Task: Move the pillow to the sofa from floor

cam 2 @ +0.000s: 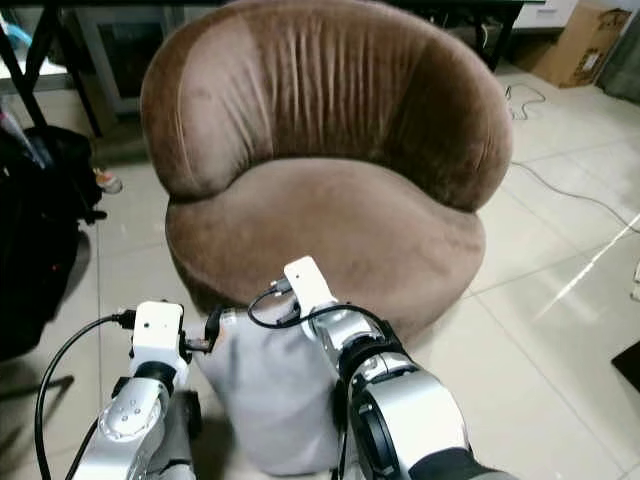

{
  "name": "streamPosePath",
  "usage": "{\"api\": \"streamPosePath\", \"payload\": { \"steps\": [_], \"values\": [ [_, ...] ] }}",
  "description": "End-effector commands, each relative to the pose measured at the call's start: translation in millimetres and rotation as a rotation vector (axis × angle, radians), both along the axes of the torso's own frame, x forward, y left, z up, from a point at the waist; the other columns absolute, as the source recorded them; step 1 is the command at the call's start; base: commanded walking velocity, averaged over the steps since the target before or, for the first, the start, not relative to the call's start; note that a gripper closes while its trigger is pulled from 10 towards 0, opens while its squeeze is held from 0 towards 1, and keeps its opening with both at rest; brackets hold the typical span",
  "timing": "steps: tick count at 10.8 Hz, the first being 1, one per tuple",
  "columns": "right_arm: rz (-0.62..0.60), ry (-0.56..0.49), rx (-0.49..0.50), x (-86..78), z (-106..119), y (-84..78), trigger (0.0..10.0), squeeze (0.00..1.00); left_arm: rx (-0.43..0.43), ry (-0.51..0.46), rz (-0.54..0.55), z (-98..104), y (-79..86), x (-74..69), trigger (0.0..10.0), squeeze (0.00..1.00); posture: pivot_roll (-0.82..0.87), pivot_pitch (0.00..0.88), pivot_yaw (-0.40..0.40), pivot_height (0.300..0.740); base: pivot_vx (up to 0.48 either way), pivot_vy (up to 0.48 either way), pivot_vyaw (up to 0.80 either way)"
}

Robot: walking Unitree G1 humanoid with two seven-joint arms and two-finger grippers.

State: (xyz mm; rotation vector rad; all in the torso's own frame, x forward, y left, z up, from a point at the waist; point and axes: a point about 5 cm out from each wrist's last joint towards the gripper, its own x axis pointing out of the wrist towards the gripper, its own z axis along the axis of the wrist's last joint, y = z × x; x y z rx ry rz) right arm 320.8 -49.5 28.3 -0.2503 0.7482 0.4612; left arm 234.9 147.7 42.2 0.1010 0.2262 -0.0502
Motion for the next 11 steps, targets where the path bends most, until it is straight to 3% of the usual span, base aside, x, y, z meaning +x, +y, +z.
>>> {"api": "streamPosePath", "payload": {
  "steps": [1,9,11],
  "values": [
    [0.005,-0.039,0.0,2.8,3.3,1.1,10.0,0.0,-0.007,0.001,-0.015,0.0,-3.5,0.3,10.0,0.0,0.02,0.0,-0.085,0.608,0.0,0.0,0.0],
    [0.006,-0.035,-0.007,1.3,1.4,0.5,10.0,0.0,-0.008,0.01,-0.02,-1.9,-3.5,0.7,10.0,0.0,0.01,0.0,-0.08,0.728,0.0,0.0,0.0],
    [0.003,-0.033,-0.006,1.0,0.9,0.3,10.0,0.0,-0.008,0.01,-0.021,-2.1,-3.8,0.3,10.0,0.0,0.01,0.0,-0.079,0.74,0.0,0.0,0.0]
  ]
}}
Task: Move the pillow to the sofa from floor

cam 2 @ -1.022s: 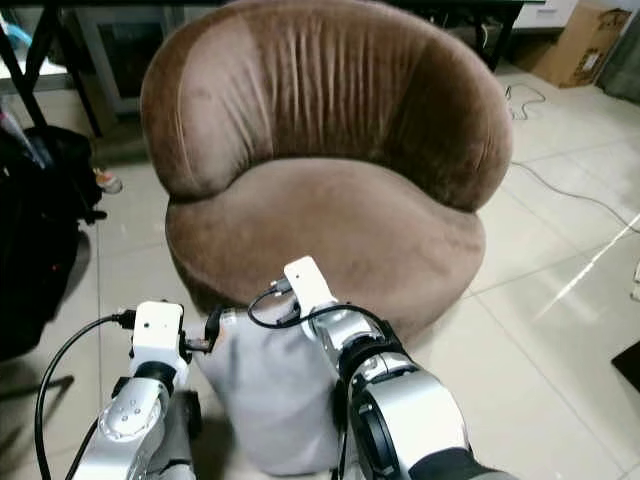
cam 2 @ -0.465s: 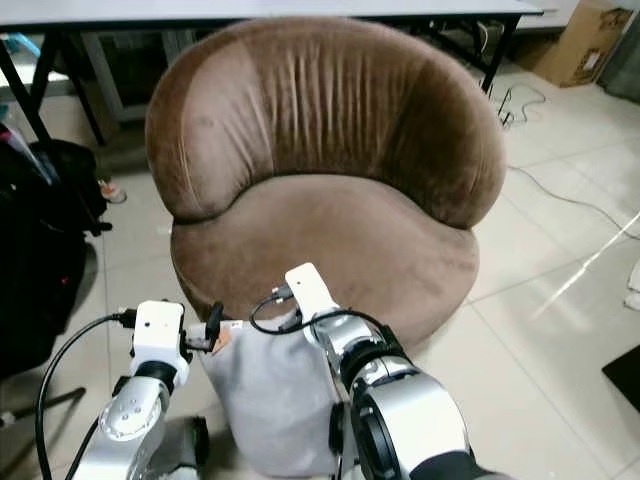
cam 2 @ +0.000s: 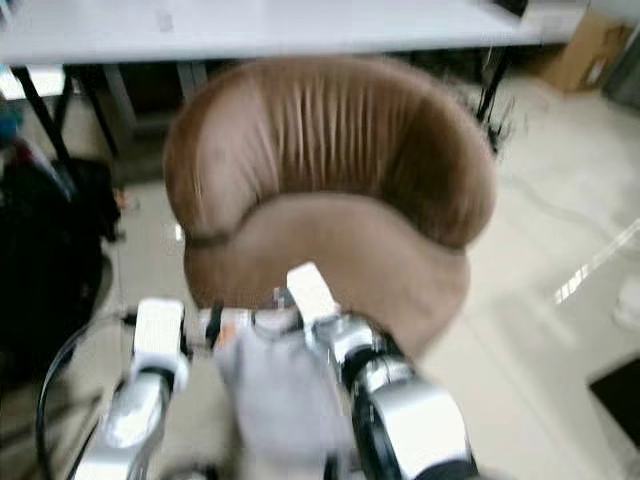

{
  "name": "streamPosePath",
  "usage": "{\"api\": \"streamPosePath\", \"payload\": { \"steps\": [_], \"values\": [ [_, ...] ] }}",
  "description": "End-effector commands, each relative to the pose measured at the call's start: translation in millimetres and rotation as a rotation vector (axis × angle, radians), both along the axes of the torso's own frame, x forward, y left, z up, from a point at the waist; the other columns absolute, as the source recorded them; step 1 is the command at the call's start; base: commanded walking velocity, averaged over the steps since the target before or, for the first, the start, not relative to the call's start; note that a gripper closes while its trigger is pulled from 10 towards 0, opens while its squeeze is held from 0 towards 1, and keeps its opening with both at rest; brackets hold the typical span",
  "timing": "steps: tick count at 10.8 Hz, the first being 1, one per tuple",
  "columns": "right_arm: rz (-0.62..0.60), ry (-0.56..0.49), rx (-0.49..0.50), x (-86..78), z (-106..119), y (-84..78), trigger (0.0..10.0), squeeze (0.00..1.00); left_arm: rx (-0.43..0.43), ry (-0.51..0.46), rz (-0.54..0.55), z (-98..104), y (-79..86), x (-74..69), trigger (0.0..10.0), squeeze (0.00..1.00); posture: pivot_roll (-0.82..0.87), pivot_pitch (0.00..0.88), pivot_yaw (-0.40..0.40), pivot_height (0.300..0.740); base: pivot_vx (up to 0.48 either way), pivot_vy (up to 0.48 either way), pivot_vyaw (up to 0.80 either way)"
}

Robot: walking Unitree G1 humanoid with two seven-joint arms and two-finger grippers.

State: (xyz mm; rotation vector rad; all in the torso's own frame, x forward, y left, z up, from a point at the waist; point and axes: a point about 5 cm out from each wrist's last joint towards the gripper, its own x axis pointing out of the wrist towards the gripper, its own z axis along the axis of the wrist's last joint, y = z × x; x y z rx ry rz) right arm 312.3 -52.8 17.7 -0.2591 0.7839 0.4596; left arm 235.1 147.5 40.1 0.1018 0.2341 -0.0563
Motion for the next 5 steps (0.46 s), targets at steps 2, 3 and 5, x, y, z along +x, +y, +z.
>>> {"api": "streamPosePath", "payload": {
  "steps": [2,3,5],
  "values": [
    [0.005,-0.065,0.008,9.2,11.1,3.1,10.0,0.0,-0.009,0.002,-0.016,0.0,-3.9,-1.0,10.0,0.0,0.01,0.0,-0.08,0.74,0.0,0.0,0.0],
    [0.004,-0.064,0.008,9.1,10.9,3.0,10.0,0.0,-0.01,0.002,-0.017,0.1,-4.0,-1.3,10.0,0.0,0.01,0.0,-0.079,0.74,0.0,0.0,0.0],
    [0.004,-0.063,0.008,8.9,10.7,3.0,10.0,0.0,-0.009,0.003,-0.017,0.4,-3.8,-1.3,10.0,0.0,0.01,0.0,-0.079,0.74,0.0,0.0,0.0]
  ]
}}
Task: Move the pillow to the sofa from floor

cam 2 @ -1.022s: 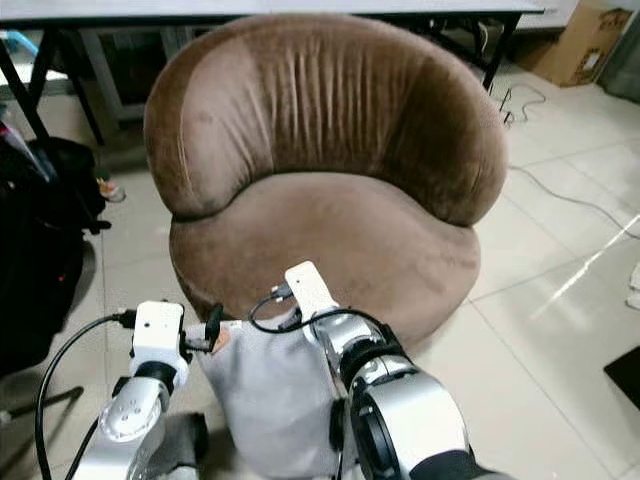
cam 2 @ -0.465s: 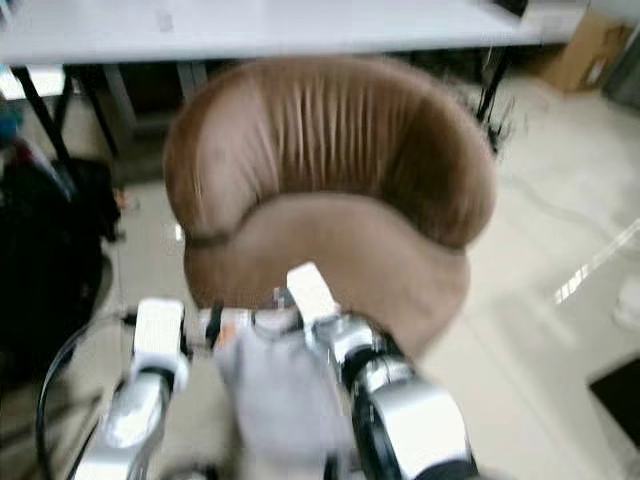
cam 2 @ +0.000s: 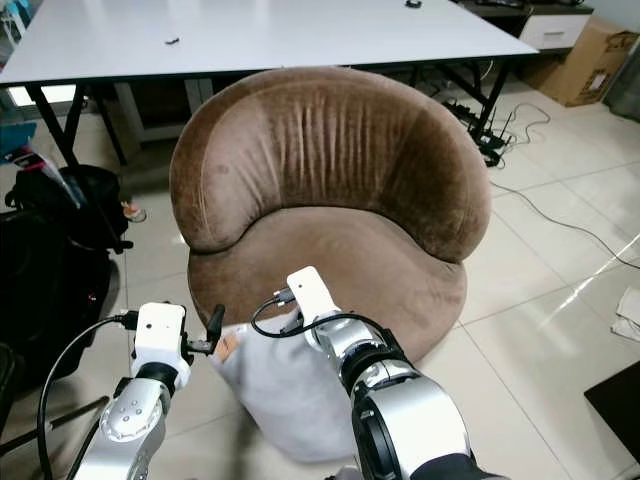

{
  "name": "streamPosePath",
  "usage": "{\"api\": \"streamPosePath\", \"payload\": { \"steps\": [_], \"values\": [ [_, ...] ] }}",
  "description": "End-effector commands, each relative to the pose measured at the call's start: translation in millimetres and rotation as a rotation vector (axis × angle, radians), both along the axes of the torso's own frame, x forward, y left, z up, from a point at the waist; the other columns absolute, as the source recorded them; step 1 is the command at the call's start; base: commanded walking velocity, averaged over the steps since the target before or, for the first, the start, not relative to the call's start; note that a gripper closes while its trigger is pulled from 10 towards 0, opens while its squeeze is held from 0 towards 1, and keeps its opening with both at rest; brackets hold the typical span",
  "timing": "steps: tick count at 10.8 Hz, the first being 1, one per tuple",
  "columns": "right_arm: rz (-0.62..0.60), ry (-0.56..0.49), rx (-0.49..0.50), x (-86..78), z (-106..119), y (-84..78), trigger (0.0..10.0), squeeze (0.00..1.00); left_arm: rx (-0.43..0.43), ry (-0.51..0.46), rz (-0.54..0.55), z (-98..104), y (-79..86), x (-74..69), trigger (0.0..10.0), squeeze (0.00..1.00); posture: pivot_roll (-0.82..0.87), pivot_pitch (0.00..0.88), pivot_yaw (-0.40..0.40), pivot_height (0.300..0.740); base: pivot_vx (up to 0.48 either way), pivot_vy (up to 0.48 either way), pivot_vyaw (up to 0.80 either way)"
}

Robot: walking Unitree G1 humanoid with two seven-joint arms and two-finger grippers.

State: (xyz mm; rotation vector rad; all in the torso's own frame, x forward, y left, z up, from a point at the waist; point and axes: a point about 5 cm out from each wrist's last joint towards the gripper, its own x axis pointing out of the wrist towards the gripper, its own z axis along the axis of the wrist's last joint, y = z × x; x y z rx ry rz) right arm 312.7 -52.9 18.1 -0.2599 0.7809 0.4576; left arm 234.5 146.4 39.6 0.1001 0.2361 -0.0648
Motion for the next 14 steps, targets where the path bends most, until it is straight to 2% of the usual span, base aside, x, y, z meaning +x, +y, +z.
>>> {"api": "streamPosePath", "payload": {
  "steps": [1,5,7,10,14],
  "values": [
    [0.005,-0.059,0.009,8.4,10.3,3.2,10.0,0.0,-0.005,0.0,-0.009,1.0,-2.5,-0.6,10.0,0.0,0.01,0.0,-0.077,0.74,0.0,0.0,0.0],
    [0.01,-0.064,0.002,8.8,10.6,2.9,10.0,0.0,-0.003,-0.006,-0.011,2.9,-1.9,1.3,10.0,0.0,0.01,0.0,-0.077,0.74,0.0,0.0,0.0],
    [-0.002,-0.069,-0.005,9.4,10.7,1.7,10.0,0.0,0.026,0.002,-0.005,1.3,0.4,3.1,10.0,0.0,0.01,0.0,-0.075,0.74,0.0,0.0,0.0],
    [0.017,-0.068,-0.017,8.3,9.5,1.5,10.0,0.0,0.001,0.007,-0.006,0.4,-0.4,4.0,10.0,0.0,0.01,0.0,-0.075,0.74,0.0,0.0,0.0],
    [0.027,-0.068,-0.029,7.6,8.3,0.3,10.0,0.0,-0.022,-0.002,-0.003,2.4,0.0,4.3,10.0,0.0,0.01,0.0,-0.076,0.74,0.472,0.0,0.0]
  ]
}}
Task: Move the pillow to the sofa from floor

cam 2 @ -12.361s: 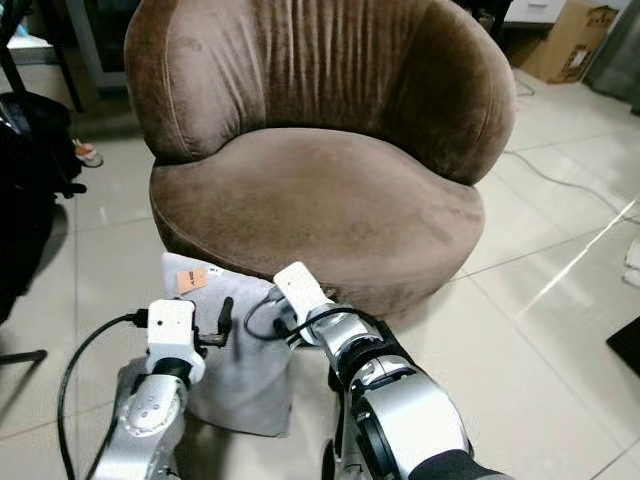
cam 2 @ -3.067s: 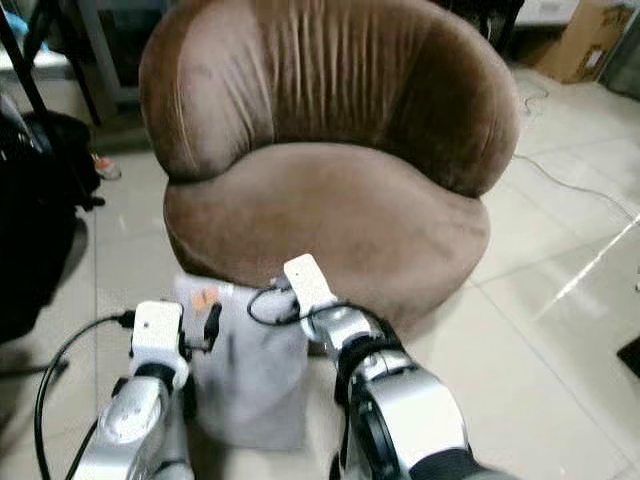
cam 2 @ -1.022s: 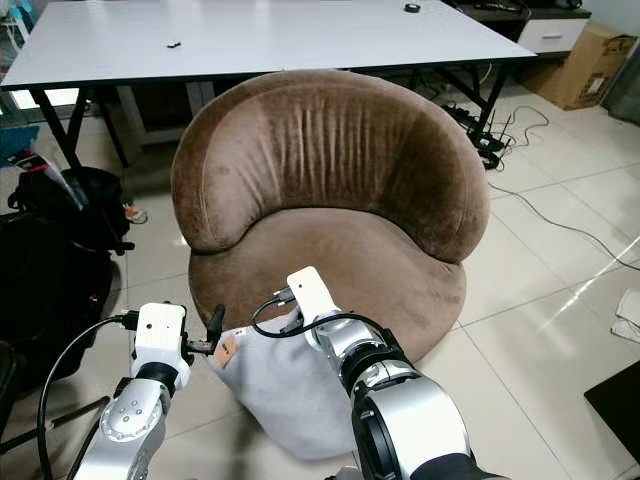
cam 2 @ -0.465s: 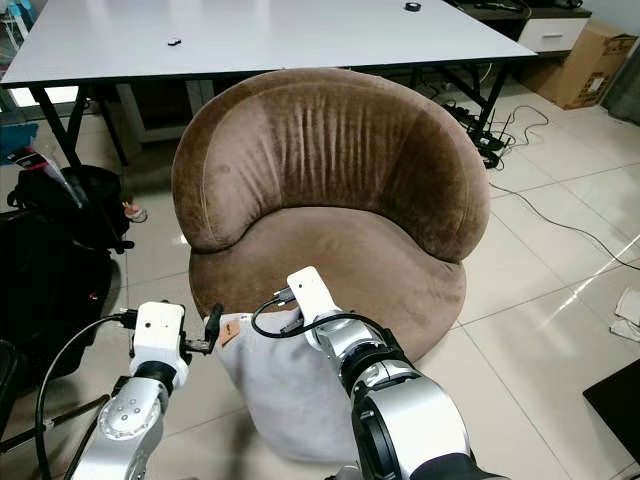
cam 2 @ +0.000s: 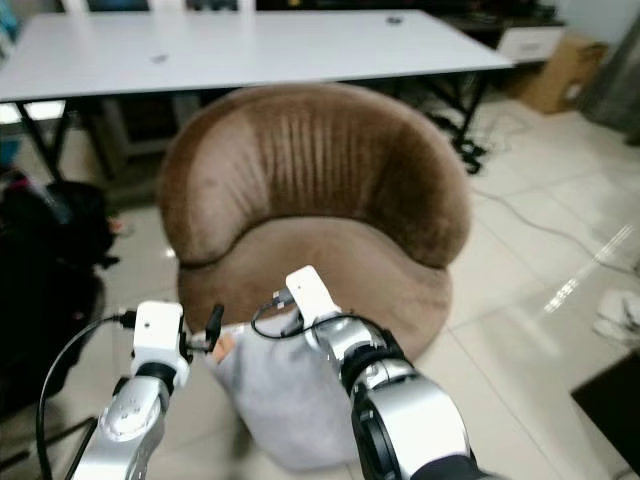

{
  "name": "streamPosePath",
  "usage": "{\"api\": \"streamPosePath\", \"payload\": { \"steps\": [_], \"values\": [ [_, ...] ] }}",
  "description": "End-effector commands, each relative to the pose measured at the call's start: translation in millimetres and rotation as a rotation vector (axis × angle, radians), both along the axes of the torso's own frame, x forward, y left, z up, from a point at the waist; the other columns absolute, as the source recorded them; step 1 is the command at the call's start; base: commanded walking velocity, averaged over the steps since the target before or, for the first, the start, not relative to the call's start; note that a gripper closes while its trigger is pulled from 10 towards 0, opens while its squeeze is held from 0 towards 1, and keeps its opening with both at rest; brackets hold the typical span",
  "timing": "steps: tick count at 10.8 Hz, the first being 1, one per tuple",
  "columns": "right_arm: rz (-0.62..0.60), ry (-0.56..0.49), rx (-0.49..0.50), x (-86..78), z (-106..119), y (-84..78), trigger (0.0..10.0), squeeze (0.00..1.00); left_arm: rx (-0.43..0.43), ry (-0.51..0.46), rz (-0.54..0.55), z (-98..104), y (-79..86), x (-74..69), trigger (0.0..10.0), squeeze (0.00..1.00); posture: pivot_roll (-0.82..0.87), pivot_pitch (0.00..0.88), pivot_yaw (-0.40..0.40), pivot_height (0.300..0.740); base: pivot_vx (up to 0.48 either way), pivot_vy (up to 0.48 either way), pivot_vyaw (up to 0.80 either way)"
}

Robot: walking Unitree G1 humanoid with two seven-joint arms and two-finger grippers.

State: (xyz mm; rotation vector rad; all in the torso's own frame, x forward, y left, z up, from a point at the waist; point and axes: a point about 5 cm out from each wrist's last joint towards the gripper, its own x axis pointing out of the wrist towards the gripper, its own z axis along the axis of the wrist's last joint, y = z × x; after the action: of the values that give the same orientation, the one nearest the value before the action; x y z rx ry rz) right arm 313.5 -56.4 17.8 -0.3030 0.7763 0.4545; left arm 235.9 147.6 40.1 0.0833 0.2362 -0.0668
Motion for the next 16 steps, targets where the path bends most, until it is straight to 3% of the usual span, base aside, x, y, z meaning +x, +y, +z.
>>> {"api": "streamPosePath", "payload": {
  "steps": [1,9,16],
  "values": [
    [0.015,-0.055,0.009,6.7,8.4,3.8,10.0,0.0,-0.005,-0.004,-0.003,2.1,-1.3,2.8,10.0,0.0,0.01,0.0,-0.075,0.74,0.472,0.0,0.0],
    [0.027,-0.055,0.003,5.9,8.0,4.9,10.0,0.0,-0.03,0.007,-0.003,1.8,-2.3,4.7,10.0,0.0,0.01,0.0,-0.076,0.74,0.467,0.0,0.0],
    [0.009,-0.074,0.028,10.3,13.6,6.8,10.0,0.0,-0.006,-0.002,-0.003,3.2,-2.4,6.6,10.0,0.0,0.01,0.0,-0.072,0.74,0.0,0.0,0.0]
  ]
}}
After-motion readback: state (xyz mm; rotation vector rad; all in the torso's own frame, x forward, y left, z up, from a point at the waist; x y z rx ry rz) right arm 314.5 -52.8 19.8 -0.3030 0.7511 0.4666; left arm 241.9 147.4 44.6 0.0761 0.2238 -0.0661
